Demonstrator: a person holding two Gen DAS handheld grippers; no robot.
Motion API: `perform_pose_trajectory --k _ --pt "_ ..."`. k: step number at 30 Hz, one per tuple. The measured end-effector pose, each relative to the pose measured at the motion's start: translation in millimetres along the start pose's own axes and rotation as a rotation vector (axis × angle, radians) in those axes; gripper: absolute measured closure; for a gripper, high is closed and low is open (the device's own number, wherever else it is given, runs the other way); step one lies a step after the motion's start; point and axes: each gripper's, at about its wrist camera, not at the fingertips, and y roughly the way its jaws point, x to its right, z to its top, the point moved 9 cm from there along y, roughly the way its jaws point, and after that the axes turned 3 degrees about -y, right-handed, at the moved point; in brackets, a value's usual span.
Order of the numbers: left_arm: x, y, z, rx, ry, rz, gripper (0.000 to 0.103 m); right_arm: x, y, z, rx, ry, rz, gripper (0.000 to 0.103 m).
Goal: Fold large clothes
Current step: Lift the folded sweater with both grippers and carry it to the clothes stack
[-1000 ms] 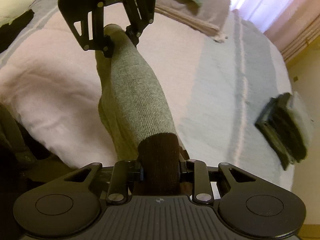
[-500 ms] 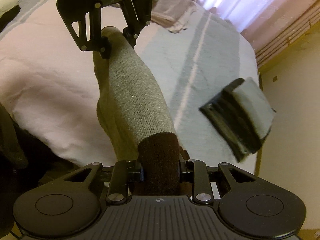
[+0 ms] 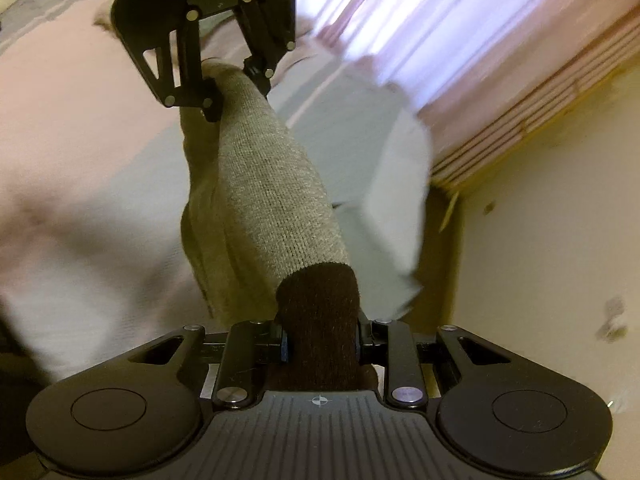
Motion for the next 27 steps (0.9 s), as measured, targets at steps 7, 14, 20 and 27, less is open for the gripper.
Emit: perform_pose_trajectory --k 7,14,20,27 --pt "-106.5 50.4 62.7 0.018 -0.1 0.337 0.08 128.4 65.4 -1.1 0.203 -0.12 -0.129 0.079" --pt "-53.6 221.2 9.0 -0.1 -0.03 0.53 0.08 76.6 223.6 -93.3 0.314 -0.251 -0.212 0.077" --pt "23.5 299.7 -30.8 -0.161 0.023 0.547 0.079 7.0 267.1 -158.2 0.315 -0.284 -0.136 0.076" --pt "1.8 283.7 -12.2 -0.167 0.158 0.557 0.078 33.0 274.7 -147.1 0.293 -0.108 -0.14 0.075"
